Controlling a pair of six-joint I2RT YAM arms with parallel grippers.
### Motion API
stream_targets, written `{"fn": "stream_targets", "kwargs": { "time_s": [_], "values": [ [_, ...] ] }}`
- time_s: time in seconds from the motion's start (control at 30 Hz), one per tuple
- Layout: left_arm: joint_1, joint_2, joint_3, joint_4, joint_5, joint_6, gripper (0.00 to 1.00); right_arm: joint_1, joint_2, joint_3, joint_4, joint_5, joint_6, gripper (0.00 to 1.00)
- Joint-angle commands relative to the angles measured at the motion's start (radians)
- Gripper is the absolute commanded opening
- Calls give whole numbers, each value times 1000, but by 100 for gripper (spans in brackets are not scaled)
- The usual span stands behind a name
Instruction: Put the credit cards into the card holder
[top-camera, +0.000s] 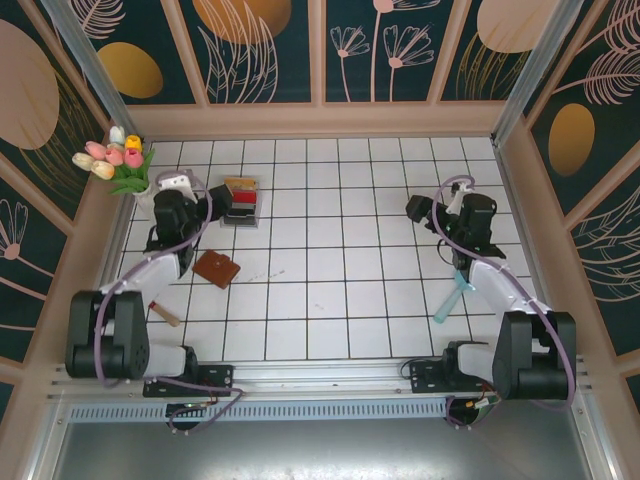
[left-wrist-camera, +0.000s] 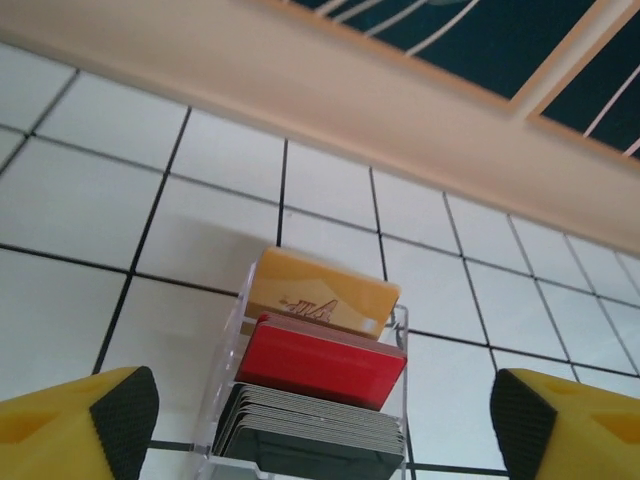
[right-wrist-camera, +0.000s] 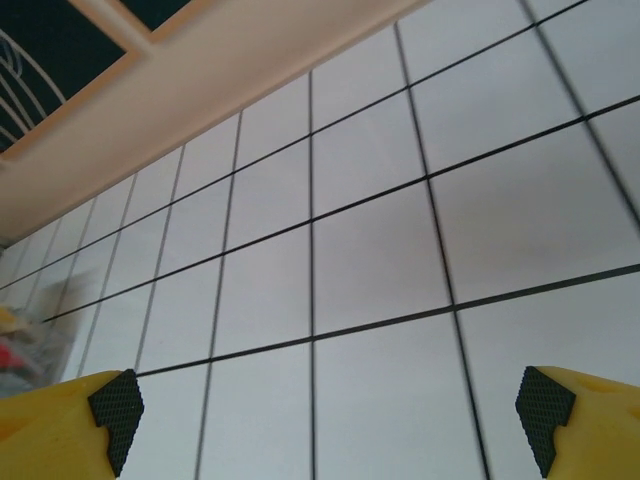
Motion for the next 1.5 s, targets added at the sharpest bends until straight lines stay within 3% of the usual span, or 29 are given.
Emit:
{"fn": "stream_targets", "kwargs": {
  "time_s": [0.0, 0.1, 0.23, 0.4, 0.57, 0.93, 1.1, 1.23, 1.47],
  "values": [
    [3, 64, 98, -209, 0, -39, 85, 48, 10, 58, -47, -39, 33, 99],
    [2, 148, 176, -226, -72, -30, 89, 78, 16, 63, -47, -5, 33, 99],
    [2, 281, 380, -426, -87, -57, 90, 98, 47, 110, -94, 12, 29, 99],
    [0, 195, 221, -438, -184, -169, 91, 145, 38, 94, -126, 78, 47, 99],
    [-10, 54, 21, -402, -201, -226, 90, 152, 38, 63, -126, 97, 83, 99],
    [-30, 37, -117, -399, -73, -228, 86, 172, 71, 67, -141, 115, 113, 99],
    [-97, 37, -172, -354, -15, -265, 80, 177, 55, 48, -168, 123, 115, 99],
    [-204, 51, -205, -270, 35, -322, 76, 187, 31, 8, -168, 109, 135, 99],
    [-425, 146, -120, -151, 59, -435, 74, 271, 20, -43, -166, 26, 160, 84]
  ]
}}
